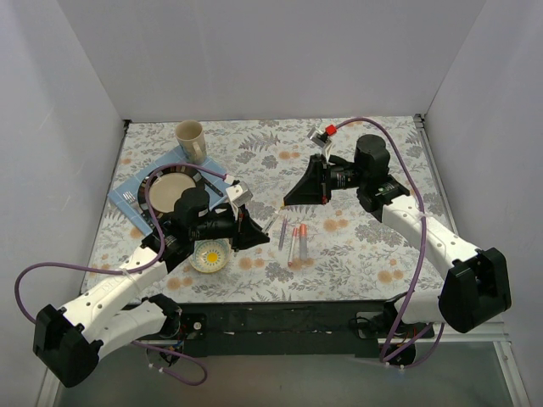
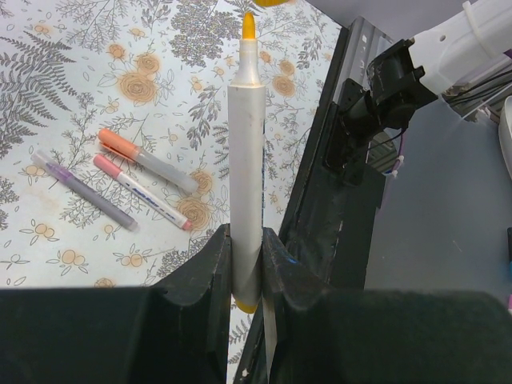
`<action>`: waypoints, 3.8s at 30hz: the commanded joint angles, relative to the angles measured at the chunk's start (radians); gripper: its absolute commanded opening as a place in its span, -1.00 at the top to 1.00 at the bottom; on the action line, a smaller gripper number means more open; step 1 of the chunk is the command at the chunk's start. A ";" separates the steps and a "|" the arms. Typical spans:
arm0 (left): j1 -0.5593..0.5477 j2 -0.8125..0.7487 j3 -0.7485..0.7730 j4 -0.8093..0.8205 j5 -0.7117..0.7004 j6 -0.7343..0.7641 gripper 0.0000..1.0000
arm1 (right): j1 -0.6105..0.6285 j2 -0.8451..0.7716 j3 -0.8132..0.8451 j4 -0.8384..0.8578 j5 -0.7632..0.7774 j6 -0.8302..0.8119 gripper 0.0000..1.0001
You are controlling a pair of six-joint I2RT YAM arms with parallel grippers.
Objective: Insert the pens into the pen caps
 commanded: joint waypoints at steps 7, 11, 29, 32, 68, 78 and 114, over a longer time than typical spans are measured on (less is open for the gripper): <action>-0.002 -0.017 0.001 0.015 -0.004 0.013 1.00 | 0.022 -0.007 0.024 -0.051 0.032 -0.076 0.97; -0.003 -0.017 0.003 0.015 -0.008 0.011 1.00 | 0.036 0.002 0.030 -0.048 0.035 -0.076 0.97; -0.002 -0.002 0.043 0.043 -0.177 0.049 1.00 | 0.154 0.054 0.040 -0.413 0.106 -0.295 0.97; -0.003 0.001 0.060 0.047 -0.163 0.083 1.00 | 0.155 0.089 0.055 -0.532 0.090 -0.354 0.97; -0.003 0.051 0.052 0.201 -0.172 0.125 1.00 | 0.289 -0.029 -0.032 -0.228 0.446 0.076 0.15; -0.003 -0.017 0.009 0.224 -0.143 0.109 1.00 | 0.289 -0.156 -0.035 -0.108 0.647 0.057 -0.40; -0.002 -0.055 -0.037 0.359 0.026 -0.036 1.00 | 0.289 -0.136 0.080 0.151 0.565 -0.101 -0.25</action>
